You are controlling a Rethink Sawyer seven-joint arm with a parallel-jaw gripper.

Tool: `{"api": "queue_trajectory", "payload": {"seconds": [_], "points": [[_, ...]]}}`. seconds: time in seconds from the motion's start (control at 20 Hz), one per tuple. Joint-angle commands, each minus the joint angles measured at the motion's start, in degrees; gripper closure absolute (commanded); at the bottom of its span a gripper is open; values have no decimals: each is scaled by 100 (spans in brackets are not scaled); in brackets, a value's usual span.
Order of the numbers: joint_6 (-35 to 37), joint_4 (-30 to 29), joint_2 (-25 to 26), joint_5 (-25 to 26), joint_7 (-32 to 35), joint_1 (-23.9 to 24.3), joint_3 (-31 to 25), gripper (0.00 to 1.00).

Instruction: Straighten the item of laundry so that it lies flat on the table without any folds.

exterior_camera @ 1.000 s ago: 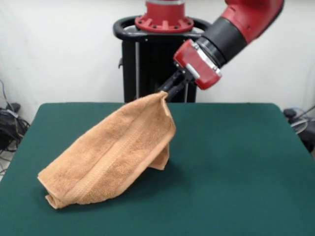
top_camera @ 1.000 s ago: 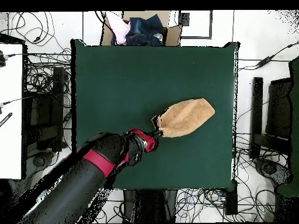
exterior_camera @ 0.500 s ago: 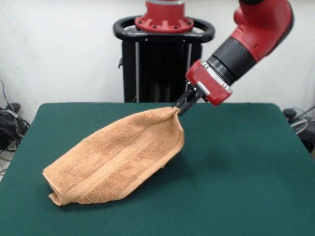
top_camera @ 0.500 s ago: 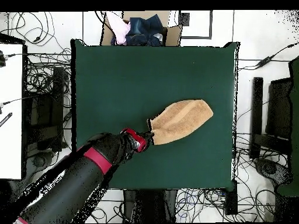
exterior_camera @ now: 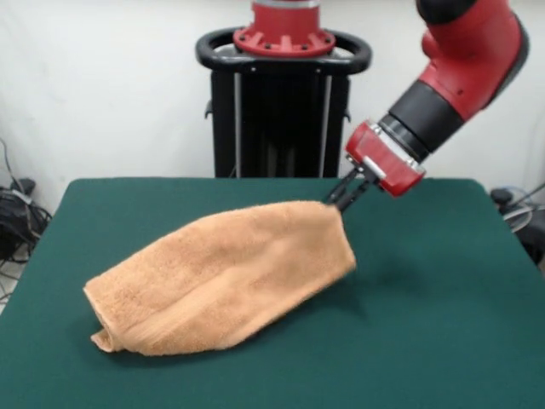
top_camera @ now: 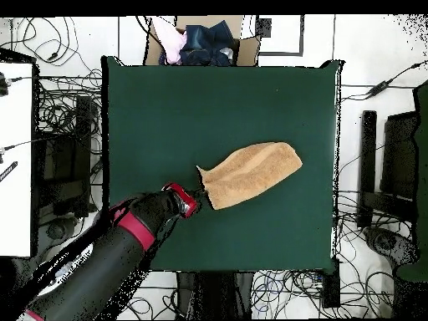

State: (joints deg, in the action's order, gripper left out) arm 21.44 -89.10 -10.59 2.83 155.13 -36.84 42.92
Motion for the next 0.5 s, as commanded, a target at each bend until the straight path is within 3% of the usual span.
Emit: {"api": "queue_trajectory", "payload": {"seconds": [0.05,0.5], "points": [[43,-547,-381,-852,1231,-29,-1300,100],[36,-344,-237,-1735,1514,-279,-1551,100]]}}
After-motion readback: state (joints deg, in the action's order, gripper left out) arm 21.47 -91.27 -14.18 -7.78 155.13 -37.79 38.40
